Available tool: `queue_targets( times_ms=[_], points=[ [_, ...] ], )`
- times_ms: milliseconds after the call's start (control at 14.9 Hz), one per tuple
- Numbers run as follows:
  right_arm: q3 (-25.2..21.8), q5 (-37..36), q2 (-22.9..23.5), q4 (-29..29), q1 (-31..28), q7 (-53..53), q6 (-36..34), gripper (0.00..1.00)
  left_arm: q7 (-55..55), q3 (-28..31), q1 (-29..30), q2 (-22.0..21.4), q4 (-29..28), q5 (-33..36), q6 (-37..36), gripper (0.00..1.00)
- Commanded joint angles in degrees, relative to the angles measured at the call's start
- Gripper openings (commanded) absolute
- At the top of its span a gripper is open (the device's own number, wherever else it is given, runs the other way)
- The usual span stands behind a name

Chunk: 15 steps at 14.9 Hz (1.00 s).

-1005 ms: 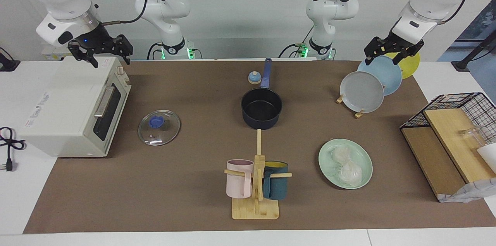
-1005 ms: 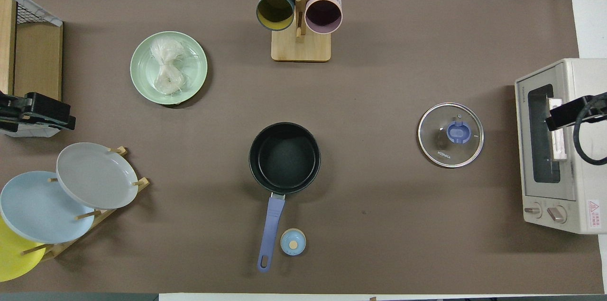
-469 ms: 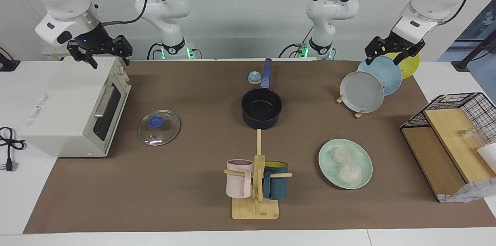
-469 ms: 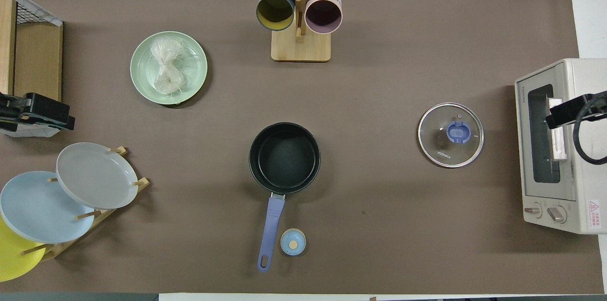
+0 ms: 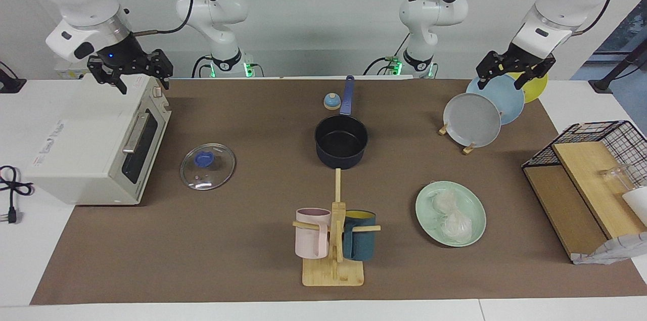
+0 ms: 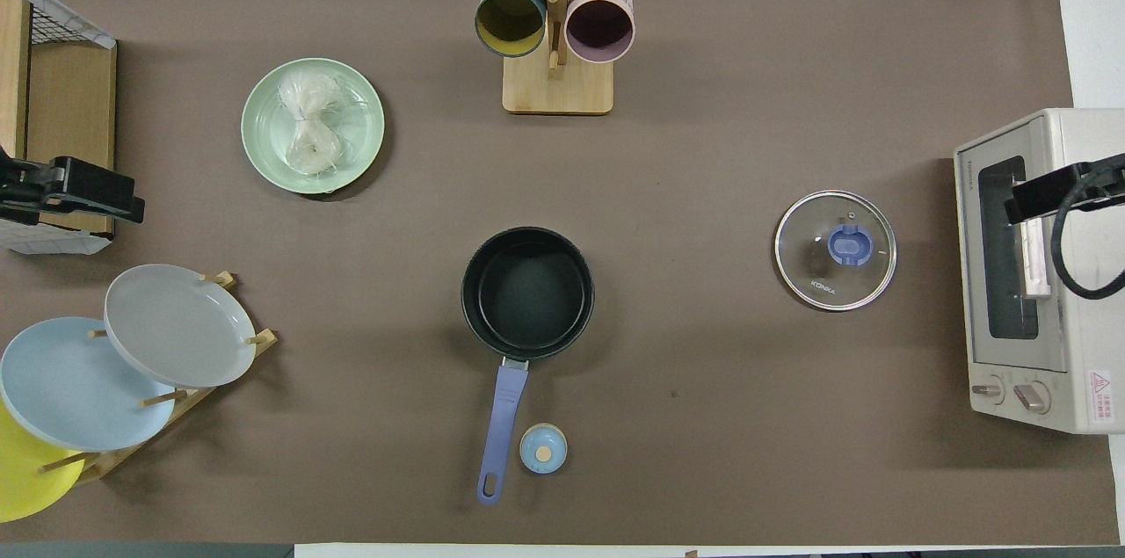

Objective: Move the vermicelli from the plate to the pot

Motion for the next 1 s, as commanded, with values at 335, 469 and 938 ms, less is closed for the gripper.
queue_targets(
  times_ms=[335,469,938],
  points=[
    [0.3,4.0,-0.8,-15.2,1.1,-0.2,17.3,1.0,0.0,0.4,-1.6,12.1,-1.1,-1.1,14.9,1.0],
    [0.3,4.0,1.6,-17.8,2.0,-0.2,23.0,1.0,0.2,0.3,-1.7,14.8,-1.3,-1.1,19.3,1.0],
    [0.4,4.1,4.6,-27.6,3.3,-10.9,37.5,1.0,0.6,0.3,-4.3,21.8,-4.9,-1.1,34.1,1.0]
  ],
)
